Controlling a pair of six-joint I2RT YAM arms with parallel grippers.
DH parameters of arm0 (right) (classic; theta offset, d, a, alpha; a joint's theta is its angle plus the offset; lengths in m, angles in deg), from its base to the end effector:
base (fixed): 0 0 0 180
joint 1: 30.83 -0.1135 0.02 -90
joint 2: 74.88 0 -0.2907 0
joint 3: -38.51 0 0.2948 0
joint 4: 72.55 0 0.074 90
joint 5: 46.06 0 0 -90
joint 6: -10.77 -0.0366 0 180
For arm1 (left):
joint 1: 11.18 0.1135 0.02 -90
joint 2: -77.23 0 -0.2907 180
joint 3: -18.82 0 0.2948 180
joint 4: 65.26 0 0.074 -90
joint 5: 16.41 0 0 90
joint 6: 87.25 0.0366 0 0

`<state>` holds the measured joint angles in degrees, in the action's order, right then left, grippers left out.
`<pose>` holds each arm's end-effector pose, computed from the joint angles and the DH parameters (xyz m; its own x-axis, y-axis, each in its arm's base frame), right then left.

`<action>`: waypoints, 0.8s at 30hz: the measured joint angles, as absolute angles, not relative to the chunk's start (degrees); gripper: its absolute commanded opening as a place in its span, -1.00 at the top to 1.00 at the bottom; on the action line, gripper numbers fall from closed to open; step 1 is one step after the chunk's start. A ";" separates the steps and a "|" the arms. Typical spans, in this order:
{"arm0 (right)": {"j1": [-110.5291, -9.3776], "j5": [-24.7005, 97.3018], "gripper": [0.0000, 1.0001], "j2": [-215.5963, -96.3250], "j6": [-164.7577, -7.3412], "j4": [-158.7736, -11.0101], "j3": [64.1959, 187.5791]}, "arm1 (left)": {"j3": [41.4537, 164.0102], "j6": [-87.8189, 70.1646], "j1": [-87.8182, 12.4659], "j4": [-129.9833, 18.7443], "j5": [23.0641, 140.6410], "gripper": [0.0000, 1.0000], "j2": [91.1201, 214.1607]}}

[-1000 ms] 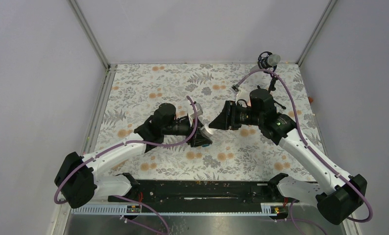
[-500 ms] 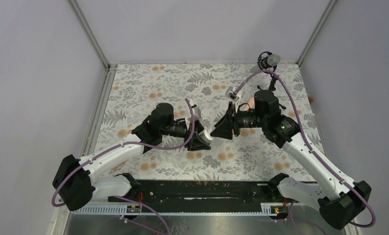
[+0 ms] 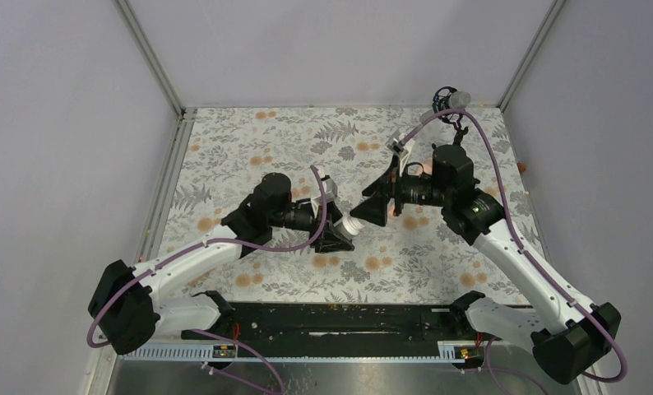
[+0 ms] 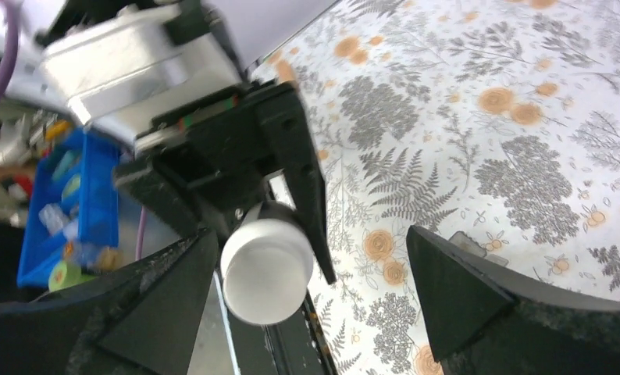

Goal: Sort the pills into containers

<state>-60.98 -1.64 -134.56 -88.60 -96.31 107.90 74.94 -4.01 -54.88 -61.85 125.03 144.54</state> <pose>0.2121 0.1534 0.3900 -0.3619 -0.0784 -0.9289 -0.9038 0.2736 0.3290 0.1904 -0.2216 0.3001 -0.2961 0.1814 -0.9378 0.9495 -0.0511 -0.3096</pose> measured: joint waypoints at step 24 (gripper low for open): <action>-61.48 12.17 -0.12 -137.23 -118.41 -91.70 104.51 | 74.94 -8.14 -54.33 -64.00 110.63 1.00 145.72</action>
